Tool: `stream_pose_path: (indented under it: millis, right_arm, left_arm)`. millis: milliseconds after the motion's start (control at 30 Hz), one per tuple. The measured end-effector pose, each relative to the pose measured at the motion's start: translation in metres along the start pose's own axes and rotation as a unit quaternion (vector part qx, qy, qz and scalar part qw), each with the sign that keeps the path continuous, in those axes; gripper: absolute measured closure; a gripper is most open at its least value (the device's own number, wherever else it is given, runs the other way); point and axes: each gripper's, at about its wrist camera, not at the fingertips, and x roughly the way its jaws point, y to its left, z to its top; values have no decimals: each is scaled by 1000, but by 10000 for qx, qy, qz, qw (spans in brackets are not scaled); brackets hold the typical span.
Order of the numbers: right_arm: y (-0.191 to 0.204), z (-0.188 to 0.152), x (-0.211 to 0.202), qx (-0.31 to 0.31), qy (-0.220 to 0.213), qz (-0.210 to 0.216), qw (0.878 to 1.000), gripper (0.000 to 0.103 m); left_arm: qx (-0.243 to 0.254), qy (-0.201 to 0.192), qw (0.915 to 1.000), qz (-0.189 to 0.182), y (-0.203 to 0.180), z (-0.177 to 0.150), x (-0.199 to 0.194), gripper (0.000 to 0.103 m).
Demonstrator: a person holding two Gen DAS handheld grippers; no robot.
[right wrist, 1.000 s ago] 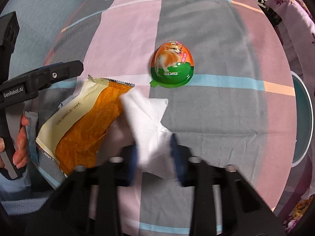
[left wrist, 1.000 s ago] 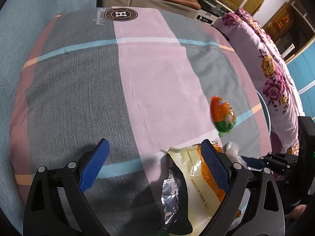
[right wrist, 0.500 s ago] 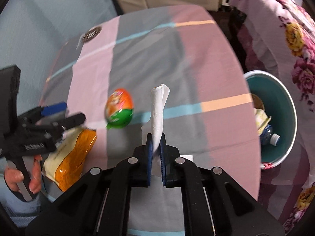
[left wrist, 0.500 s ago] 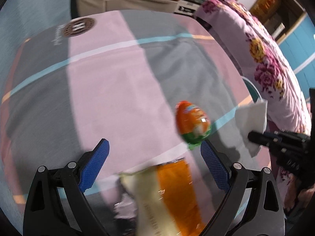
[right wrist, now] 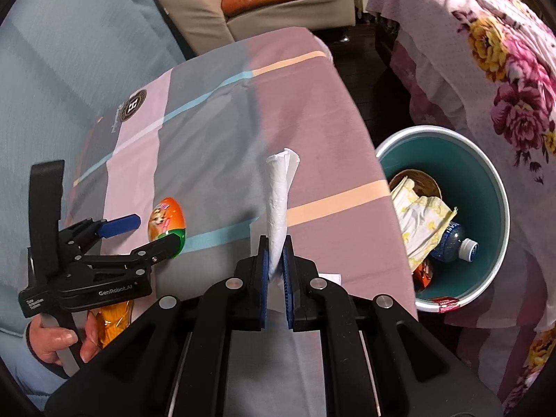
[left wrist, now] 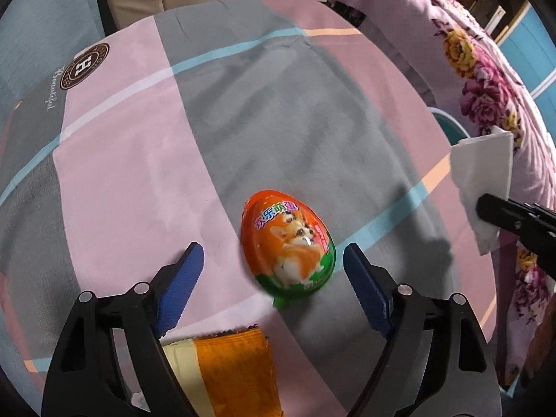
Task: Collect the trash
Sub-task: 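Grasp the white tissue with right tool while left tool grasps the orange-green egg toy, then carry the egg toy and white tissue over the bin with both tools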
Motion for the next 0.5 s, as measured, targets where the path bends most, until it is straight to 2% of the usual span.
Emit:
stream_pose_path:
  millis: [67, 100, 133, 167, 233, 500]
  right_arm:
    - [-7, 0, -1, 66, -37, 27, 10000, 95]
    - [-10, 1, -2, 103, -56, 40, 9999, 95]
    - [-13, 1, -3, 140, -77, 56, 9999, 95]
    - [-17, 1, -4, 174, -99, 72, 9998, 95]
    - [-23, 1, -7, 234, -150, 95, 9996, 95]
    - [-55, 3, -25, 489, -419, 118, 9979, 95]
  left_arm:
    - [48, -21, 10000, 84, -4, 2, 2, 21]
    - [100, -45, 9998, 154, -7, 2, 3, 27]
    - [155, -97, 9995, 249, -11, 2, 2, 42]
    - [190, -152, 9992, 324, -14, 2, 1, 48]
    - [116, -183, 9997, 148, -14, 2, -2, 48]
    - [53, -534, 9985, 57, -20, 10, -30, 48]
